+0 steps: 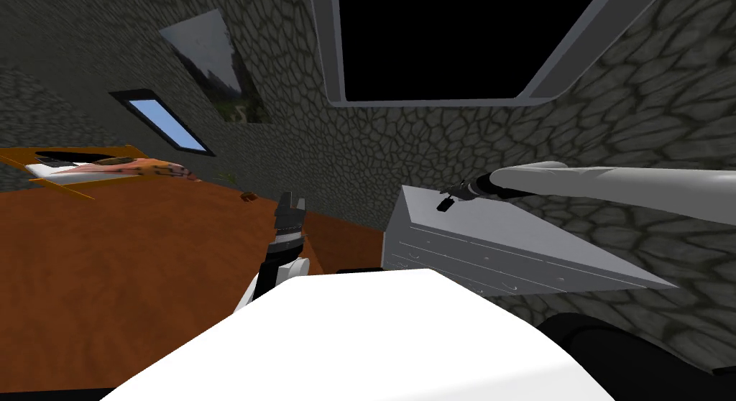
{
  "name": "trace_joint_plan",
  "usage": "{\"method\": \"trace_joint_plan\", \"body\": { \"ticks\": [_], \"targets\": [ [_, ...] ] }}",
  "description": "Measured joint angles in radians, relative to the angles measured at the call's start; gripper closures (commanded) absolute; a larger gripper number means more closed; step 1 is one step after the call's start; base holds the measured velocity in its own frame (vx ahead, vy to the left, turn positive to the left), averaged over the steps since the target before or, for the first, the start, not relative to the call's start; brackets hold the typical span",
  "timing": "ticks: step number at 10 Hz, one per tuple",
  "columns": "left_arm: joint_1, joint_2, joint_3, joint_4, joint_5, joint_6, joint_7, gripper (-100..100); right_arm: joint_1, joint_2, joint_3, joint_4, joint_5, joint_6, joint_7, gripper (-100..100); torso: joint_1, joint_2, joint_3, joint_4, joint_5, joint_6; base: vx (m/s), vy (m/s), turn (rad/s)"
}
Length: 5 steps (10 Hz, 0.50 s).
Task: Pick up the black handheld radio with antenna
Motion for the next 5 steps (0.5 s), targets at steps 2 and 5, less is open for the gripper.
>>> {"method": "trace_joint_plan", "body": {
  "ticks": [2,5],
  "targets": [
    [0.000,0.000,0.000,0.000,0.000,0.000,0.000,0,0.004,0.028,0.013,0.027,0.000,-0.003,0.012,-100,-0.001,0.001,0.001,0.001,0.000,0.001,-0.068,0.004,0.118],
    [0.000,0.000,0.000,0.000,0.000,0.000,0.000,0,0.002,0.074,0.028,0.088,-0.007,-0.012,0.050,-100,-0.001,0.002,0.001,0.001,0.000,0.001,-0.092,0.008,0.295]
  ]
}}
